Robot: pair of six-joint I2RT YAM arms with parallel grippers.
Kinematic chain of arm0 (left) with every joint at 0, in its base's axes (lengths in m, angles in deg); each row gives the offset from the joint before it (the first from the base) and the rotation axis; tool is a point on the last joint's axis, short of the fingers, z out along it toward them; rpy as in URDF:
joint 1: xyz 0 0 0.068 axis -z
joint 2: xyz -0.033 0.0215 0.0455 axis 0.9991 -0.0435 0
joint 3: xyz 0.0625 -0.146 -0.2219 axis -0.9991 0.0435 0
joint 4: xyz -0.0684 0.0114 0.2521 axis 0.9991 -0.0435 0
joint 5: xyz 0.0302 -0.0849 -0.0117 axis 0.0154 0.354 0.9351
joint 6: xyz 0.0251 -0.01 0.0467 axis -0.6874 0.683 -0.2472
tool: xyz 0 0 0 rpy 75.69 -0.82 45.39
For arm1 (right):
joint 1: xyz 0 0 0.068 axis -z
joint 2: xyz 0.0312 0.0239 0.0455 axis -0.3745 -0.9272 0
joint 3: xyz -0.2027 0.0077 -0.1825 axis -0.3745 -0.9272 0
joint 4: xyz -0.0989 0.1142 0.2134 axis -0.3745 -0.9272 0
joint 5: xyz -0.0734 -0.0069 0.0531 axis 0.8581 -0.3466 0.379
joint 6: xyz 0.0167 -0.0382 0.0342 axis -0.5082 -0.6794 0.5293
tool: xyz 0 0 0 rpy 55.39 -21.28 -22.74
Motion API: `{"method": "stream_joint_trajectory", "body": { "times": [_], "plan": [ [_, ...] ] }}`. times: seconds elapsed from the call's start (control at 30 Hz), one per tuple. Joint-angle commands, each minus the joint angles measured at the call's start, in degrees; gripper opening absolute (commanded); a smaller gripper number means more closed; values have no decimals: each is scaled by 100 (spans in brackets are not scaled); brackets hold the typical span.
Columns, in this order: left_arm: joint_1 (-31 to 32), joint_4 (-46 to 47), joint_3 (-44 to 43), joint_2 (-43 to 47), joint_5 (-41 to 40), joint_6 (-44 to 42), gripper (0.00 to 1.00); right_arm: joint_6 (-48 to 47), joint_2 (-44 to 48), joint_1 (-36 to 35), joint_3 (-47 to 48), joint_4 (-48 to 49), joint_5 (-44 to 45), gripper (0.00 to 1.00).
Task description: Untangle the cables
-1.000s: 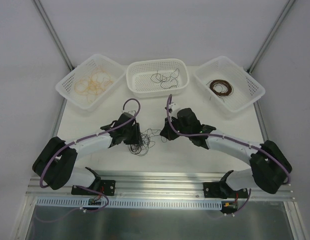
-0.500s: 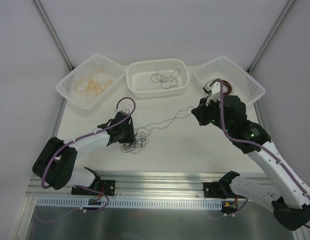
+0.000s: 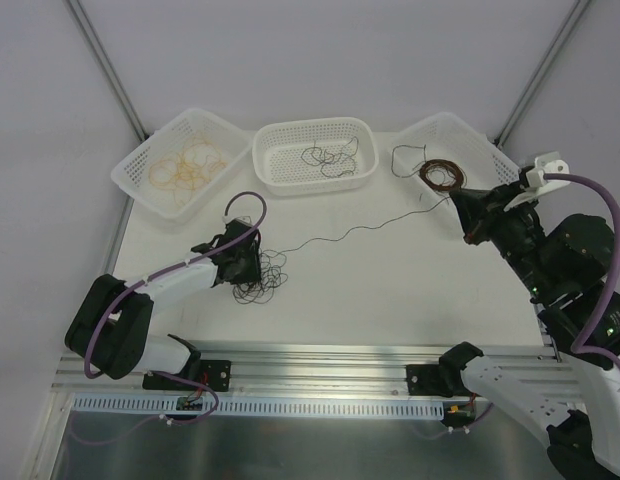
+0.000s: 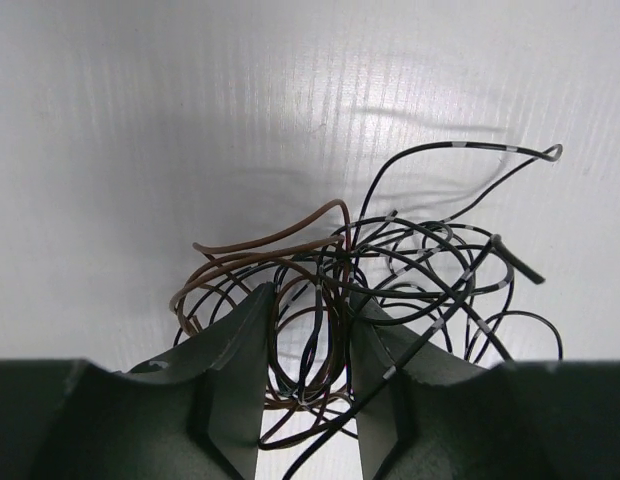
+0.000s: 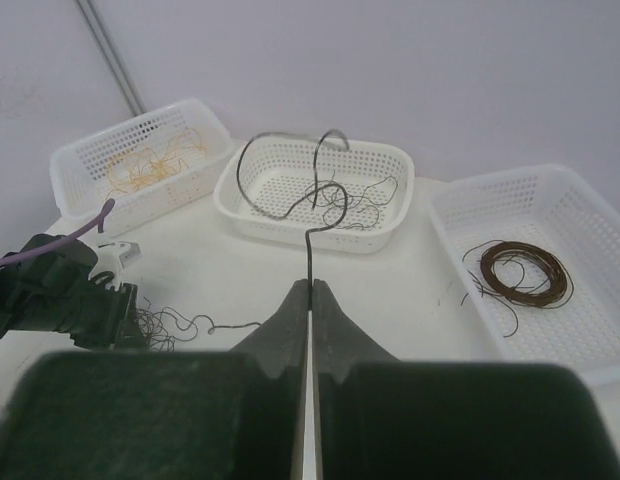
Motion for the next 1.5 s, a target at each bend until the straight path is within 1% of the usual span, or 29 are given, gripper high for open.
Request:
{"method": "stream_joint_trajectory", "body": {
  "times": [0.0, 0.17, 0.3, 0.37, 0.47, 0.53, 0.67, 0.73, 0.8, 1.03, 1.2, 1.33, 1.47],
  "plan": [
    [-48, -181, -188, 4, -211, -131, 36, -99, -42, 32, 26, -17, 284, 1],
    [-91, -269, -83, -14, -361, -131, 37, -117, 117, 41, -10, 176, 810, 0],
    [-258, -331, 49, 4, -527, -61, 39, -371, 126, 32, 341, 168, 1162, 0],
    [-381, -357, 102, 13, -554, -8, 43, -486, 99, 41, 534, 159, 1268, 1],
    [-680, -392, 93, 48, -572, -43, 47, -538, 90, 41, 640, 168, 1374, 1],
    [-855, -419, 23, 39, -589, -87, 48, -547, 90, 41, 649, 176, 1383, 1],
    [-918, -445, -135, -40, -537, -105, 50, -504, 20, 32, 605, 133, 1217, 1],
    [-918, -445, -223, -110, -475, -131, 53, -468, -67, 41, 526, 98, 1129, 1],
    [-918, -471, -249, -145, -545, -149, 54, -416, -103, 41, 491, 89, 1172, 1],
    [-1023, -489, -161, -260, -668, -61, 58, -539, 82, 41, 570, 247, 1619, 1],
    [-1111, -507, -127, -102, -774, 53, 58, -556, 327, 41, 474, 422, 2305, 0],
    [-1444, -507, -74, 205, -941, 194, 58, -767, 609, 41, 464, 695, 2657, 1],
    [-1690, -515, -214, 224, -1046, 247, 58, -873, 714, 41, 596, 607, 2693, 1]
  ]
}}
